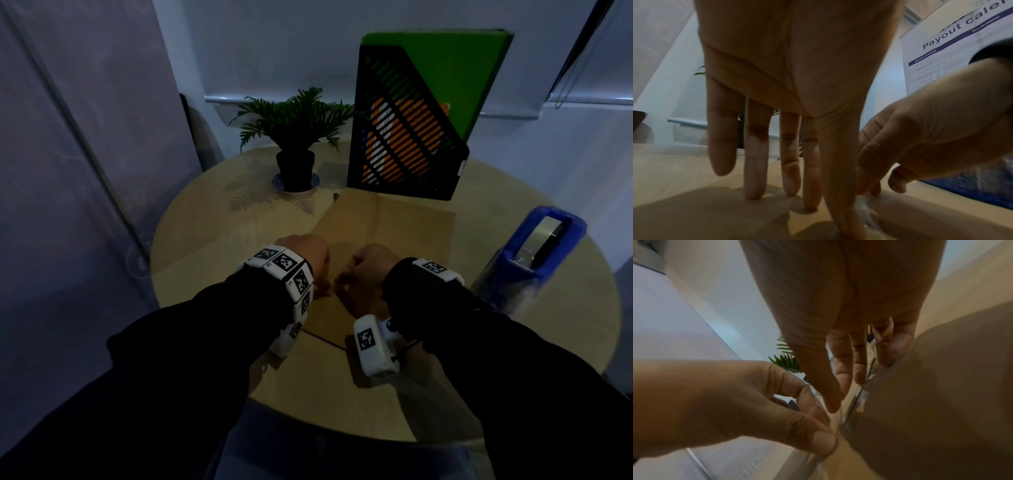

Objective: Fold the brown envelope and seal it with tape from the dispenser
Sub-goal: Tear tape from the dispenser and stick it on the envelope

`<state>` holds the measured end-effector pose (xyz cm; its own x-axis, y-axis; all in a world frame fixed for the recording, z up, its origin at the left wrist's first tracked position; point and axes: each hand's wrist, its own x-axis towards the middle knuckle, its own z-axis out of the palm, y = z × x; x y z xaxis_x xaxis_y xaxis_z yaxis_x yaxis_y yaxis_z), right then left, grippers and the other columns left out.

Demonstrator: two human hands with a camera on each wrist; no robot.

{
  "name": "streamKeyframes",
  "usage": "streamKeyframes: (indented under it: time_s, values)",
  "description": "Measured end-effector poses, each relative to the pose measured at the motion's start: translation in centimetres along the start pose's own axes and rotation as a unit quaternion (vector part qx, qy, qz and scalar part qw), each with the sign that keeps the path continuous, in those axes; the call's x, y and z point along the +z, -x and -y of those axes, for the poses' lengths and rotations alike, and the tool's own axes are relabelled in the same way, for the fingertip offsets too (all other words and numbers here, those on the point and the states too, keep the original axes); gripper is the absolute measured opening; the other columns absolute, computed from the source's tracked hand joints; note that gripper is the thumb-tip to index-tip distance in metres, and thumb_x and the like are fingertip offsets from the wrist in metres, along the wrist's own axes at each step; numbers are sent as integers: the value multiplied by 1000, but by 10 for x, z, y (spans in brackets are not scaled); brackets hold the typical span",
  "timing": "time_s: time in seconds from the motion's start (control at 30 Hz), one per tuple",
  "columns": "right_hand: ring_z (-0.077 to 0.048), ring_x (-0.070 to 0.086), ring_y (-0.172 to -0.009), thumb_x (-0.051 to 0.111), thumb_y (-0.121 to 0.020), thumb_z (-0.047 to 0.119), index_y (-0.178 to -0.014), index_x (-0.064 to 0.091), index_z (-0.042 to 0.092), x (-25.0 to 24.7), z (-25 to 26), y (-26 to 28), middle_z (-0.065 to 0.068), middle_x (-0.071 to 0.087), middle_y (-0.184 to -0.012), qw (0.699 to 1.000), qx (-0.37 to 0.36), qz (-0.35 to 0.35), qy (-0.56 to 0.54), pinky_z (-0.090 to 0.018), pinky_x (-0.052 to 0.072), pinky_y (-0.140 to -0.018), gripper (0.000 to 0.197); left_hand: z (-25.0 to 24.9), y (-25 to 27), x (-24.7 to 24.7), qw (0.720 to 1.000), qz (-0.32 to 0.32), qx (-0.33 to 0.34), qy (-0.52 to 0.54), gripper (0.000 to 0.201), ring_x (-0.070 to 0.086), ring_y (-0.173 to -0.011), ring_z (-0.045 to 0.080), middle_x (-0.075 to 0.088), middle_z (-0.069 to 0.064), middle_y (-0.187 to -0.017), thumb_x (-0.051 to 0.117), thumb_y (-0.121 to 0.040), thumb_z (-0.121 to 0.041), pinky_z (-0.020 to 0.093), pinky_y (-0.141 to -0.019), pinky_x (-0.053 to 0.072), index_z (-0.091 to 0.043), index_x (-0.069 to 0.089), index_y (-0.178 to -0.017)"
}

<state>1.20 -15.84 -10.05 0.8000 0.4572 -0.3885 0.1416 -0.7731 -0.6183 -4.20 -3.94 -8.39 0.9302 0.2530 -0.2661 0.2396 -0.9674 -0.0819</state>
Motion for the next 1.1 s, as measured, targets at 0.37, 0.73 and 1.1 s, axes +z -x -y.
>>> streamKeyframes:
  time_s: [0.37, 0.73, 1.1]
  values:
    - [-20, 58, -84, 65, -87, 23, -94, 70, 10, 0, 0, -6, -6, 62, -91, 997, -6, 9, 70, -29, 47, -72, 15, 2, -2, -2, 996, 51, -7, 70, 37, 68, -87, 23, 73, 3, -94, 78, -71, -46, 32, -75, 53, -15, 73, -89]
    - [-21, 60, -84, 73, -81, 32, -100, 71, 3, 1, 3, -14, -11, 69, -98, 988, -4, 22, 153, -34, 53, -80, 35, 2, 5, 1, 999, 6, 9, 48, 20, 58, -78, 19, 63, 2, -88, 74, -76, -37, 28, -70, 46, -22, 62, -85]
    - [-21, 50, -70, 65, -69, 72, -92, 63, 12, -22, 25, -10, -6, 55, -77, 954, 43, 88, 283, -32, 43, -72, 64, 15, 9, -11, 991, 80, 45, 94, 23, 64, -94, 19, 69, -2, -112, 76, -78, -22, 26, -67, 45, -21, 75, -102]
